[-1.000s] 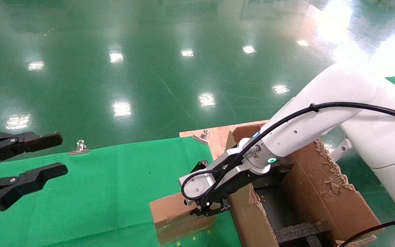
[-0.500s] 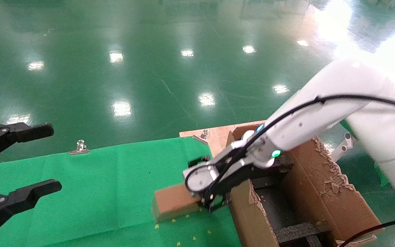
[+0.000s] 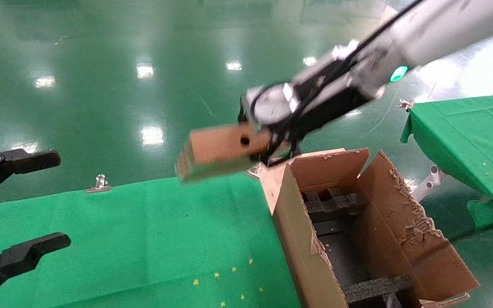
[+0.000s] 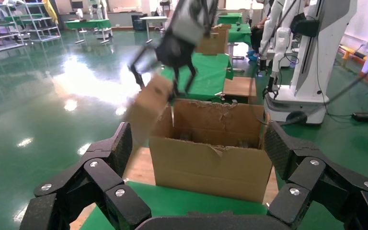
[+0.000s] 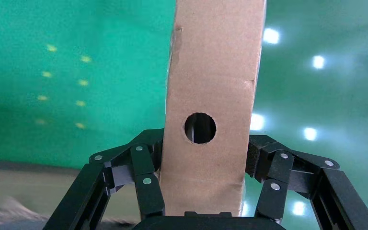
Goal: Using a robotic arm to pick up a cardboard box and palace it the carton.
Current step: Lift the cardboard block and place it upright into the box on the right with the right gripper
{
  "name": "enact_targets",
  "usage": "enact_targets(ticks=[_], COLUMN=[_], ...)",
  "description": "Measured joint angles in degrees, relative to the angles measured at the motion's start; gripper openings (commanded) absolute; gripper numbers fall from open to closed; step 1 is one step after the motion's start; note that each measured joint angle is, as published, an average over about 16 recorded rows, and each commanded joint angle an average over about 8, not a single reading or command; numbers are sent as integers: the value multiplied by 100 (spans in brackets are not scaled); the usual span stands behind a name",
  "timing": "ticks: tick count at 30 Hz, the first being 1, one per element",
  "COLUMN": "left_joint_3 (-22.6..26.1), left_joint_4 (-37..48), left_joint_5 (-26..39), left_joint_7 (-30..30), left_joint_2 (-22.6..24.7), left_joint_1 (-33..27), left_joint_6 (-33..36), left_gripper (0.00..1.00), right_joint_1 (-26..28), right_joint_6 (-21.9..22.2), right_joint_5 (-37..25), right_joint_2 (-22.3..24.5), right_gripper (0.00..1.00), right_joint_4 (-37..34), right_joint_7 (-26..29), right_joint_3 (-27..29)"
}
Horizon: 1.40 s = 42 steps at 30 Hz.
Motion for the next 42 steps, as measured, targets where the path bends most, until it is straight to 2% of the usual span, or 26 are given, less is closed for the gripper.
enact_targets(ticks=[6,14,21,32,37,42], left_joint_3=[0,0,0,0,0,0], left_joint_4=[0,0,0,0,0,1], left_joint_5=[0,0,0,0,0,0], left_joint_7=[0,0,0,0,0,0], left_joint_2=[0,0,0,0,0,-1], left_joint_1=[0,0,0,0,0,1], left_joint_6=[0,0,0,0,0,-1], left_gripper=[100,100,100,100,100,100], right_joint_1=[698,1219,1677,2537,2813,2952], right_joint_6=[-15,-34,-41,-25,-5,20], right_joint_5=[426,909,1116,1087,1089,1122], right_joint_2=[-16,203,765,1817,2134,2302], right_gripper=[0,0,0,0,0,0], right_joint_4=[-588,-1008,-1040,-885,-857,-856], right_joint_7=[-374,-581,-489,-229,-156,-112], right_joint_3=[-532,-1439,-2395,-3930,-4446,-4727])
